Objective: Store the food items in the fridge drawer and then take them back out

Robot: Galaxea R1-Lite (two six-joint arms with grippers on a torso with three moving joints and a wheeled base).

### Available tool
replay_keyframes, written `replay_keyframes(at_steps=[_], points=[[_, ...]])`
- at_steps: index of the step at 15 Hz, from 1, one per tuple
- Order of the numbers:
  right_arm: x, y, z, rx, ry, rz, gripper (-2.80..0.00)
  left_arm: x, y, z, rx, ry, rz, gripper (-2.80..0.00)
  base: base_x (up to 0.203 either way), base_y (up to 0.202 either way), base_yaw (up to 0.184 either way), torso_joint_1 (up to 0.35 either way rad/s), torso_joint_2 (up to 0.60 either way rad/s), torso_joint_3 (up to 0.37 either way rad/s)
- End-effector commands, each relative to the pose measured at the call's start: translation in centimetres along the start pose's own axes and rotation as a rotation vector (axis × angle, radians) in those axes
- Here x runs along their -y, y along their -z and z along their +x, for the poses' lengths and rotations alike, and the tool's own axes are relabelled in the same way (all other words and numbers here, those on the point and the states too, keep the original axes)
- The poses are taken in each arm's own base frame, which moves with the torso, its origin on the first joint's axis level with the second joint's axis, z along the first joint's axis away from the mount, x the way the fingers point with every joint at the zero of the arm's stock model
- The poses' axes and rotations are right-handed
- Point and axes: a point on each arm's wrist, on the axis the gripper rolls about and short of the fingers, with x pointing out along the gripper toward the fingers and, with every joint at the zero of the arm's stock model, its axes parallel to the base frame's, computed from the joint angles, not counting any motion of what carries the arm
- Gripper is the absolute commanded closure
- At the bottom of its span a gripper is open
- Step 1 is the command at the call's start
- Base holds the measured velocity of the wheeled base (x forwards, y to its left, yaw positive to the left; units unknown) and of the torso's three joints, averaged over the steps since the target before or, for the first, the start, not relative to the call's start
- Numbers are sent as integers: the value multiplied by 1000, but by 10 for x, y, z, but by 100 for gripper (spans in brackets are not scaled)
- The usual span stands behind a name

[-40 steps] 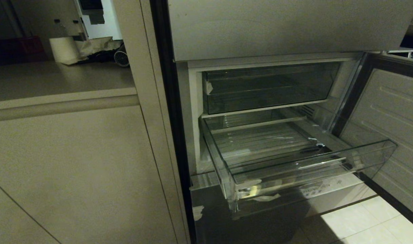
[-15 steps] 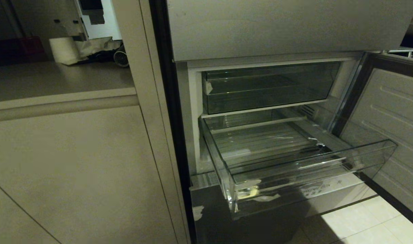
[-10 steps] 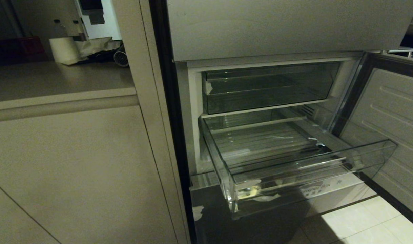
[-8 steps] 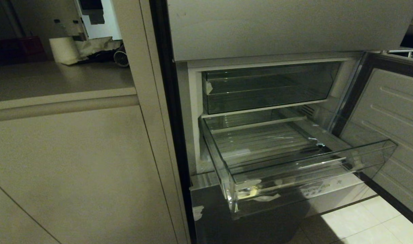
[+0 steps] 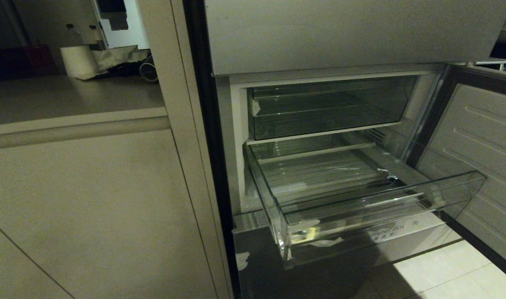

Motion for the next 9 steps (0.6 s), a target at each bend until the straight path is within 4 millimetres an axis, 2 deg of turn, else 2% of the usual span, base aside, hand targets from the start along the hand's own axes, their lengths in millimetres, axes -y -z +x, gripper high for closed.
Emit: replay_keyframes(at_steps=[1,5,9], points=[[17,14,11,-26,19,17,0,0,0,0,-2,0,0,0,0,0,0,0,0,0],[35,27,17,-64,20,20,0,0,0,0,-2,0,0,0,0,0,0,0,0,0],[37,37,20,-98,-32,27,0,0,0,0,-2,0,0,0,0,0,0,0,0,0]])
